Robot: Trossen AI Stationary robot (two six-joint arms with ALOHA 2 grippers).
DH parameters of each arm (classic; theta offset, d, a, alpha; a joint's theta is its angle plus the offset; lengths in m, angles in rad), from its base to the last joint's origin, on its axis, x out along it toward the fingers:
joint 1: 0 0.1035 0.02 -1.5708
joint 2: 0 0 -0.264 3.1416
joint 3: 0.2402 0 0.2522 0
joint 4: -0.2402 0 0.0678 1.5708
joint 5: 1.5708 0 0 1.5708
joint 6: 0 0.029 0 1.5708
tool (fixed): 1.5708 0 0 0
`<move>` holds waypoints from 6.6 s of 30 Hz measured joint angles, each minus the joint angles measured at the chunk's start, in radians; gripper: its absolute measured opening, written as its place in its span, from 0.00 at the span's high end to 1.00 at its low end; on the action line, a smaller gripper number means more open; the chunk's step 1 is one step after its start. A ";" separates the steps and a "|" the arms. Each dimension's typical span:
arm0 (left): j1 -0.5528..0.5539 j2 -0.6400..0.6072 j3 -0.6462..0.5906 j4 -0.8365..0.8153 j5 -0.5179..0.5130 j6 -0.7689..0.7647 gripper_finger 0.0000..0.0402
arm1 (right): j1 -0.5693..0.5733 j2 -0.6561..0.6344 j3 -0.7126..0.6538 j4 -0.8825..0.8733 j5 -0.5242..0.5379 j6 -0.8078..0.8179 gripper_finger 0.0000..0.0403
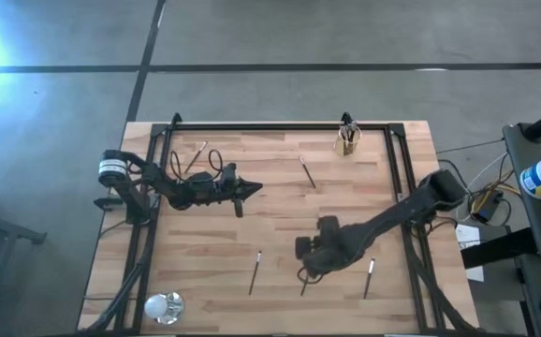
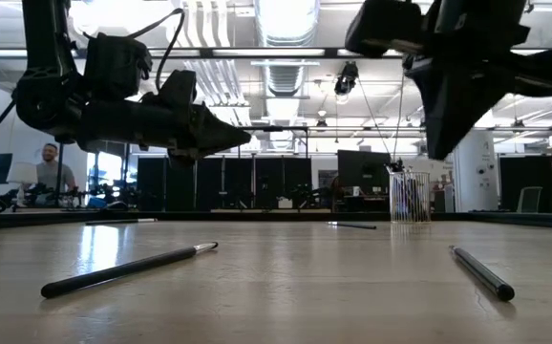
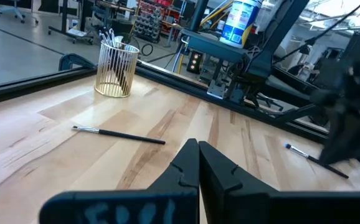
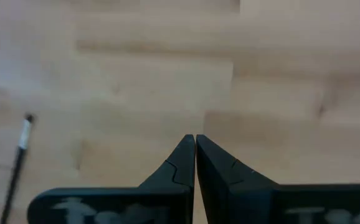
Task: Put items in baskets/containers
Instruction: Put the black liner brush into the gold pen holder, then put the black eyeshadow brush into the gold pen holder
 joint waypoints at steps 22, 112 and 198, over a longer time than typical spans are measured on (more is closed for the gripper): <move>0.000 0.001 -0.008 -0.008 0.001 0.022 1.00 | -0.019 0.201 0.054 0.048 -0.156 0.066 0.78; 0.000 0.000 -0.012 0.004 0.000 0.014 1.00 | -1.144 -0.479 -0.027 0.038 0.171 -1.326 0.98; 0.650 -0.089 0.660 -1.910 -0.147 -0.053 0.69 | -0.844 -1.285 -1.125 1.274 -0.502 -1.847 0.98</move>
